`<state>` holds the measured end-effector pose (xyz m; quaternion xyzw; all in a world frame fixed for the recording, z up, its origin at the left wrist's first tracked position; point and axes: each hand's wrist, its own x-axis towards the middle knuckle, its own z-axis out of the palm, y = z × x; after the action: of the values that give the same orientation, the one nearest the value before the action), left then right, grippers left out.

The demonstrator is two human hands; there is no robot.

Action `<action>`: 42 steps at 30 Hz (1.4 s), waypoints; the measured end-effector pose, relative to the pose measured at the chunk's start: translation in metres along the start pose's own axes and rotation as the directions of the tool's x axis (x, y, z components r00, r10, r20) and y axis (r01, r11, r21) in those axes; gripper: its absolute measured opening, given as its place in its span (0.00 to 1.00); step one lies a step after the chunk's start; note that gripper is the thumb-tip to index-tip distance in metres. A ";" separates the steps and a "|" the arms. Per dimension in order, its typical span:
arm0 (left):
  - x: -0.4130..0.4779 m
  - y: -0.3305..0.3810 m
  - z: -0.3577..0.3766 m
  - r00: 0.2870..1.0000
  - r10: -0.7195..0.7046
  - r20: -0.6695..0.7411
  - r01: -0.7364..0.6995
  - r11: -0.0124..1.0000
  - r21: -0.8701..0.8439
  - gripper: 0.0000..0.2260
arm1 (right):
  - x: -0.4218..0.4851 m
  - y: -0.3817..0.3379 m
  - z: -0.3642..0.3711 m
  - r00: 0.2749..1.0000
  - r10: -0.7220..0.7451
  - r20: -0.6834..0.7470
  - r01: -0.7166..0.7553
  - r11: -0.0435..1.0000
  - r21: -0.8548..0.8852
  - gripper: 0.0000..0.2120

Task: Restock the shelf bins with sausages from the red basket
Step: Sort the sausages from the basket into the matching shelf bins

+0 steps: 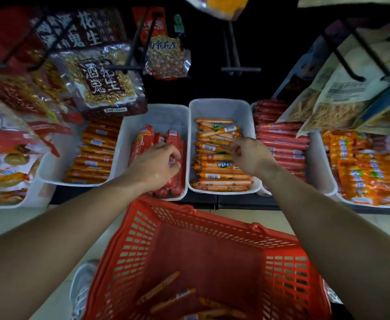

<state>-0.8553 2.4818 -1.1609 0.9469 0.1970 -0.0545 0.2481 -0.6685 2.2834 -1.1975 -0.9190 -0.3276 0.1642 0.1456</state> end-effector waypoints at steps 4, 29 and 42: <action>-0.023 0.031 -0.012 0.996 -0.040 0.085 0.035 0.998 0.052 0.09 | -0.042 -0.005 -0.021 1.000 0.021 0.020 -0.021 1.000 -0.004 0.11; -0.229 -0.016 0.181 0.812 -0.368 0.453 0.294 0.928 0.228 0.36 | -0.287 0.035 0.178 0.757 0.113 0.644 -0.088 0.994 -0.071 0.34; -0.203 -0.044 0.249 0.654 -0.468 0.594 0.285 0.880 0.379 0.45 | -0.303 0.036 0.240 0.811 -0.006 0.585 0.156 0.966 -0.207 0.35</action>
<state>-1.0598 2.3246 -1.3562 0.8236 0.2790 -0.4664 0.1623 -0.9657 2.0985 -1.3655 -0.8209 -0.4132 0.3881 -0.0690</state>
